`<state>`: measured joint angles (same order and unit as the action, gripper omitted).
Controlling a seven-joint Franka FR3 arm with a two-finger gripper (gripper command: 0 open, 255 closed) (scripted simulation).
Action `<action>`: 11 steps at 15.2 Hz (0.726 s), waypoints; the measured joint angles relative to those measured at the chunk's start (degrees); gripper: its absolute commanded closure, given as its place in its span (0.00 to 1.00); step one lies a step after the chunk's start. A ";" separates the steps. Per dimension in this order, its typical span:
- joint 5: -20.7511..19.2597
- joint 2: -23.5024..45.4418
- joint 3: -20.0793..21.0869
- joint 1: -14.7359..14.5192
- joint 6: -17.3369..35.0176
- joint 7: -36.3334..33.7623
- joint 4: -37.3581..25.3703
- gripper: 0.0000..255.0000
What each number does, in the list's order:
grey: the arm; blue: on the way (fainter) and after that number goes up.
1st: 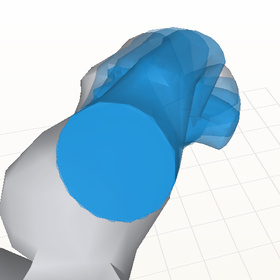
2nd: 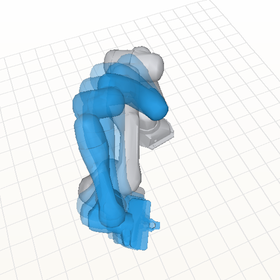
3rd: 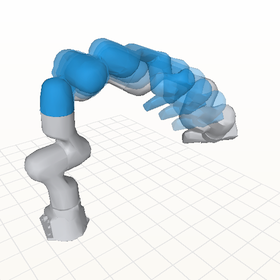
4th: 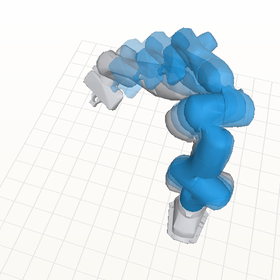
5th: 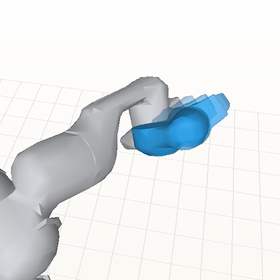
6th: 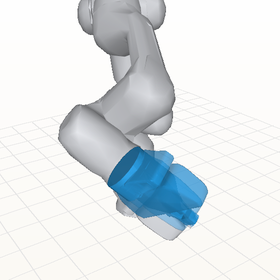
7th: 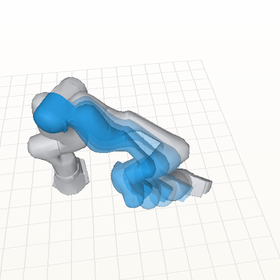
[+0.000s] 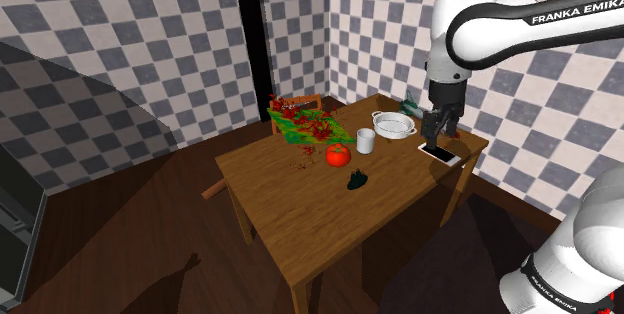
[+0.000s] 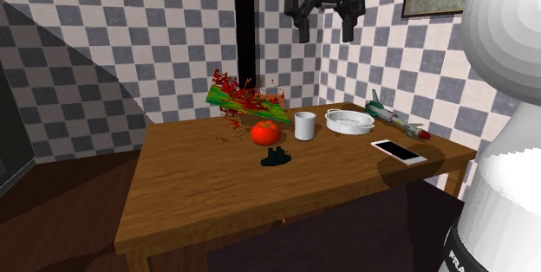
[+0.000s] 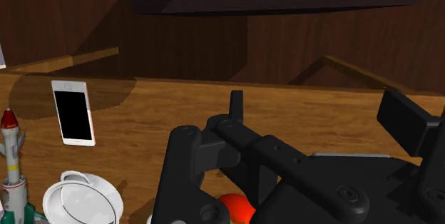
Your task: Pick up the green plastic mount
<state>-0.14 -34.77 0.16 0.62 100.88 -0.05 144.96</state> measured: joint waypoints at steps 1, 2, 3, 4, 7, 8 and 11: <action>-0.18 1.49 -0.22 0.14 2.40 0.27 0.67 0.00; -0.12 3.38 -0.16 0.10 4.95 0.18 1.05 0.00; -0.15 5.27 -0.22 0.13 7.27 0.24 1.17 0.00; -0.12 7.01 -0.19 0.10 9.16 0.21 1.01 0.00; -0.42 13.72 -0.66 0.42 16.11 0.82 0.44 0.00; -0.42 15.63 -0.68 0.43 18.39 0.83 0.50 0.00; -0.51 21.96 -0.99 0.61 24.44 1.25 -0.63 0.00</action>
<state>-0.65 -12.81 -0.83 1.23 125.32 1.20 144.33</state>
